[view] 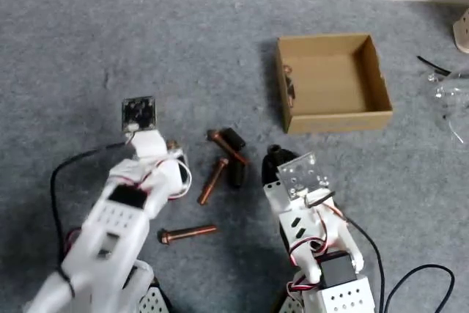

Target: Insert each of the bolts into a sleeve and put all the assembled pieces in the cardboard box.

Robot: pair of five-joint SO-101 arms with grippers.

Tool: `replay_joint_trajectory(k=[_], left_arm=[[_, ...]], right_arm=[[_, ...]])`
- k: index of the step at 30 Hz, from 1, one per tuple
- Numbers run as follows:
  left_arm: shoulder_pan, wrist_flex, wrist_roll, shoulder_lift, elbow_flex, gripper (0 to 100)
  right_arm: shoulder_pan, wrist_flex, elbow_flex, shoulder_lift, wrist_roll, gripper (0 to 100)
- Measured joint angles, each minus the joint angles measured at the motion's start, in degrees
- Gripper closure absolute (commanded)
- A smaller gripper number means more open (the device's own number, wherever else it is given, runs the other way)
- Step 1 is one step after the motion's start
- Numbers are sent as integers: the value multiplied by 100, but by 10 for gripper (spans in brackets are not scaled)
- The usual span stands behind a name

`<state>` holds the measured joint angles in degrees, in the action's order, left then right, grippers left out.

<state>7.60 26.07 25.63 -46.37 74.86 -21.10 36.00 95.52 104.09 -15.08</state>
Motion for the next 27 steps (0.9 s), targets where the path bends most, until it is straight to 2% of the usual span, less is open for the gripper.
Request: replay_joint_trajectory(k=[8,13,18,23,27], left_arm=[[0,-264,-18,-1829,949,995],[0,-281,-457,-2971,1521,995],[9,-281,-527,-4255,2127,994],[-9,-105,-554,-5468,2119,994],[-18,62,-554,-5670,2119,994]], right_arm=[[-334,-149,9,0,-9,994],[-343,-149,9,0,-9,994],[-343,-149,9,0,-9,994],[-343,-149,9,0,-9,994],[-343,-149,9,0,-9,994]])
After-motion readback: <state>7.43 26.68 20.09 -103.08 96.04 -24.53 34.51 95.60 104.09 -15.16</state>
